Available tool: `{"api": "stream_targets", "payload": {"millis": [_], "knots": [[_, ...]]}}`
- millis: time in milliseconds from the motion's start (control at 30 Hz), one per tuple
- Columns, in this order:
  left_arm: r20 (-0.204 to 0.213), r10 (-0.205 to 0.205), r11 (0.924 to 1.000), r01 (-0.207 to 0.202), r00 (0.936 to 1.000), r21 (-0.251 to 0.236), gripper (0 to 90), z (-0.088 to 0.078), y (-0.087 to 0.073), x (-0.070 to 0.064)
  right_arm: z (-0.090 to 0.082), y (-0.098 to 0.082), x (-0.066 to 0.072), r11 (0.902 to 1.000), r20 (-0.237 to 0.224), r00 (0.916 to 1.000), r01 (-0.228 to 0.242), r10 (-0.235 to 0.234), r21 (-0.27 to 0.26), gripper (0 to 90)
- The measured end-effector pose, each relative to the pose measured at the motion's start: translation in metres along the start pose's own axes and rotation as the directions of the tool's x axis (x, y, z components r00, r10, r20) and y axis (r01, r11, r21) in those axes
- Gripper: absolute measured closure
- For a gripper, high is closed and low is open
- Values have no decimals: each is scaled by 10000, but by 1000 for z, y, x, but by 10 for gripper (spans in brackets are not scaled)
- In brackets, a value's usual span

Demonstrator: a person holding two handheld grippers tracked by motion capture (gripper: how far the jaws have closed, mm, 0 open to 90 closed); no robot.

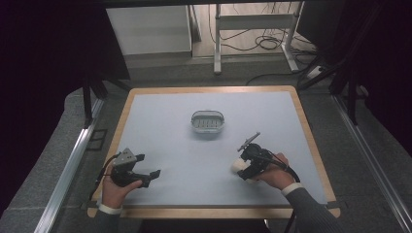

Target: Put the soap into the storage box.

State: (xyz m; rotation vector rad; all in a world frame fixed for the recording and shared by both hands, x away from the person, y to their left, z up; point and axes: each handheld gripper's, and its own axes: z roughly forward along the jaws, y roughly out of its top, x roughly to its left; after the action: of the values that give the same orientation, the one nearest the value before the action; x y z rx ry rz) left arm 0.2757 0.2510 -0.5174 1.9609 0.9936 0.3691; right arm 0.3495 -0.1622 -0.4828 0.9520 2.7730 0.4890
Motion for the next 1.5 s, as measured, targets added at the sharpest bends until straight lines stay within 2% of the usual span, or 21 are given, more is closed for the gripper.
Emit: {"api": "stream_targets", "payload": {"millis": [267,500,667,767,900,1500], "knots": [[-21,5,10000,-5,10000,-22,80,-1,0,1,8,2,3,9993,139,9999,-21,15,384,321],[9,-3,10000,3,10000,-37,80,-1,0,0,15,4,6,9958,150,9999,14,-28,912,477],[-3,-22,10000,22,10000,-90,80,-2,0,0,16,7,7,9929,130,9999,60,-76,1187,489],[-3,-18,10000,18,10000,-90,80,-3,0,1,16,8,7,9910,150,9993,330,-352,1300,491],[-11,-11,10000,10,10000,-74,80,-2,0,1,14,9,6,9914,103,9992,372,-388,1257,492],[-4,15,10000,-15,10000,-30,80,-1,0,0,-8,12,-5,9987,-51,9993,364,-362,354,493]]}}
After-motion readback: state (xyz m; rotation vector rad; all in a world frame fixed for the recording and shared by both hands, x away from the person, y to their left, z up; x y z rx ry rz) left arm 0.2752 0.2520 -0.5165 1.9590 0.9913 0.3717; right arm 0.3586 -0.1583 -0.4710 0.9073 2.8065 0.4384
